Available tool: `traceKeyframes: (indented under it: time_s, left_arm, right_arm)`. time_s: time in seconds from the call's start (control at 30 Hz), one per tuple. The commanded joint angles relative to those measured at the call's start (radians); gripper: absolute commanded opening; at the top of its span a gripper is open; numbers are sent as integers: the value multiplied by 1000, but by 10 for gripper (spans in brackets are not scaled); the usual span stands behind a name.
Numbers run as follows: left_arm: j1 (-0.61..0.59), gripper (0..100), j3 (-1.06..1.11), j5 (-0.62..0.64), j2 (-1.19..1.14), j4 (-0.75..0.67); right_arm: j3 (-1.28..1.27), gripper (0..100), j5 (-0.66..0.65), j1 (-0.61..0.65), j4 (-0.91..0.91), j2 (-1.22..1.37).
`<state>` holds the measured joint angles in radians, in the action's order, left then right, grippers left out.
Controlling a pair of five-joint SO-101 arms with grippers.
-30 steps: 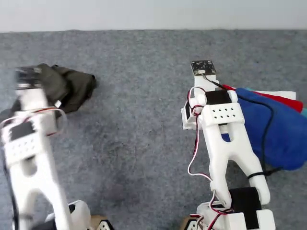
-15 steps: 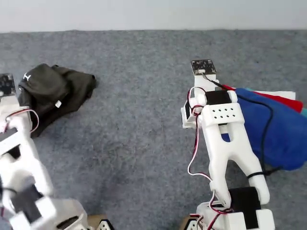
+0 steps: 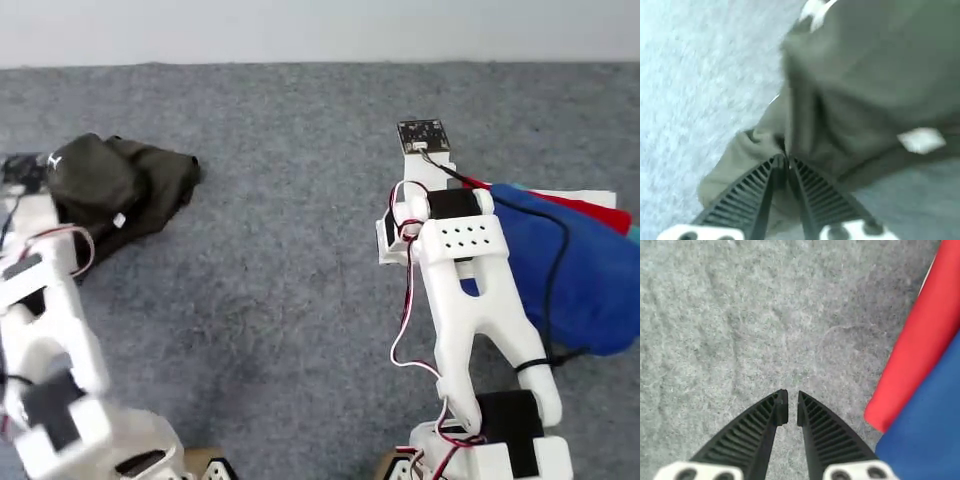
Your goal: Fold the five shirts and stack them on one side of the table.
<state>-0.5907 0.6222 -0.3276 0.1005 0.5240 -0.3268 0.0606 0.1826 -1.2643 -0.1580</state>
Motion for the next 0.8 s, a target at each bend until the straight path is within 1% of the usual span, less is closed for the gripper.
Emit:
traceKeyframes:
  time_s: [0.0,0.07,0.2,0.33,0.43,0.57,0.63,0.67,0.7,0.77]
  left_arm:
    - [172,12,-42,74,293,196]
    - [295,12,-42,130,414,272]
    - [535,12,-48,219,600,364]
    - [686,12,-160,292,709,493]
    - [806,12,-294,344,715,560]
    - [971,17,-371,348,577,540]
    - [971,39,-395,353,459,509]
    - [927,57,-414,354,405,503]
    - [858,74,-438,362,354,505]
    - [700,108,-492,422,270,514]
  right_arm:
    - [49,41,-6,1,15,-5]
    - [49,41,-5,1,21,-5]
    - [49,41,-3,-5,71,-4]
    - [64,41,-3,1,113,-4]
    - [109,41,-3,1,124,-4]
    - [183,41,-3,1,102,4]
    - [207,41,-3,13,70,4]
    - [219,41,-8,27,44,4]
    - [229,42,-8,42,16,4]
    - [245,62,-6,104,-39,5]
